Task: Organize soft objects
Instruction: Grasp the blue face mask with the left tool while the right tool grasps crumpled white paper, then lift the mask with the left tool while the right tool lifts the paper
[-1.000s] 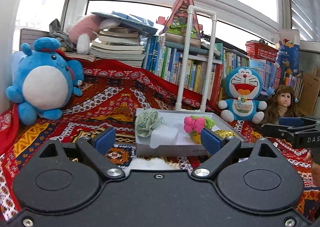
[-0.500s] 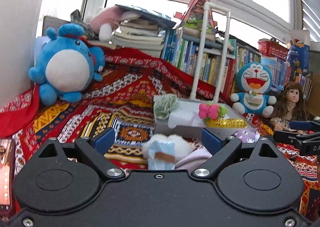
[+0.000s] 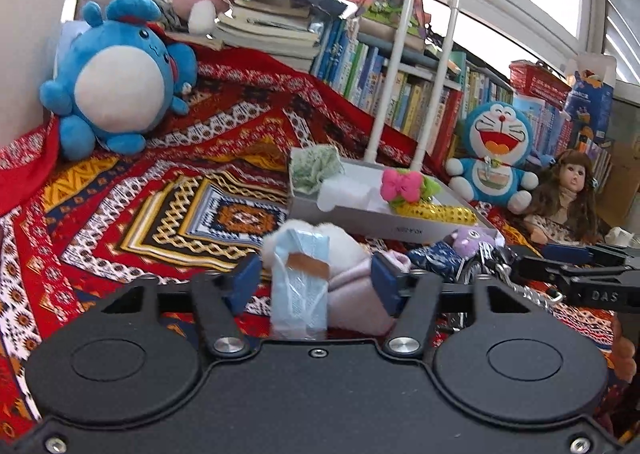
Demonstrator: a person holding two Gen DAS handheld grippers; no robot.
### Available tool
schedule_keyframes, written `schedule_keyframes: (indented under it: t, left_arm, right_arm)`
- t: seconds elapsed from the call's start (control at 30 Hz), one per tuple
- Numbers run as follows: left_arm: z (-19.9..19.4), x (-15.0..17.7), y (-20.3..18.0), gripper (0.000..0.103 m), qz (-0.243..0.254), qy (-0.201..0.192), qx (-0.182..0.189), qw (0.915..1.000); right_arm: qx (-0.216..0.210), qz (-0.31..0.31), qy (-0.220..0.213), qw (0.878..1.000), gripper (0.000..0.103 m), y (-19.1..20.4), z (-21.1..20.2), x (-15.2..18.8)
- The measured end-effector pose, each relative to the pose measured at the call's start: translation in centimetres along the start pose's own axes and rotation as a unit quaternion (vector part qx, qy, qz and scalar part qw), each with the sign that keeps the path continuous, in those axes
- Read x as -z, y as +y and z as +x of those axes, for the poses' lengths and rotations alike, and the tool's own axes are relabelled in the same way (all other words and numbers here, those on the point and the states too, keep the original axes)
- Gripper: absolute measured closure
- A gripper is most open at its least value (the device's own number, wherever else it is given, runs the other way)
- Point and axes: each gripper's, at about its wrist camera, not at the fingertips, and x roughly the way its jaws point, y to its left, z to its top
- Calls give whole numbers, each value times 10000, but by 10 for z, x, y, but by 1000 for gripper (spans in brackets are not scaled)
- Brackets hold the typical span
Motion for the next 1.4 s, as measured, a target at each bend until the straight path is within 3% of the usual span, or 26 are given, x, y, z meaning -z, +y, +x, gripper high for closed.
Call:
schedule_keyframes:
  t: [0.23, 0.43, 0.7, 0.83, 0.9, 0.97, 1.3, 1.4]
  left_arm:
    - [4, 7, -8, 63, 96, 120, 136, 9998]
    - [9, 6, 0, 63, -267, 74, -186, 9994]
    - [26, 11, 11, 62, -645, 349, -135, 9972]
    - [33, 14, 12, 63, -746, 429, -106, 9962]
    - [34, 14, 13, 86, -791, 465, -37, 9958]
    - [31, 14, 12, 99, -745, 405, -47, 9964]
    - [18, -5, 5, 103, -541, 136, -8, 9984]
    - [17, -6, 5, 97, -537, 75, -36, 9985]
  right_arm:
    - [-224, 353, 112, 9991, 43, -9, 9, -3]
    - [-457, 854, 216, 9951, 46, -20, 19, -6]
    - [-700, 1154, 346, 9903, 47, -21, 35, -8]
    - [-761, 1264, 468, 9879, 57, -19, 42, -8]
    - [-786, 1419, 580, 9850, 70, -20, 46, -7]
    - [-822, 1525, 591, 9831, 71, -21, 45, -7]
    - [-678, 1499, 298, 9859, 71, -26, 29, -23]
    - [-579, 1553, 223, 9859, 71, -30, 27, -27]
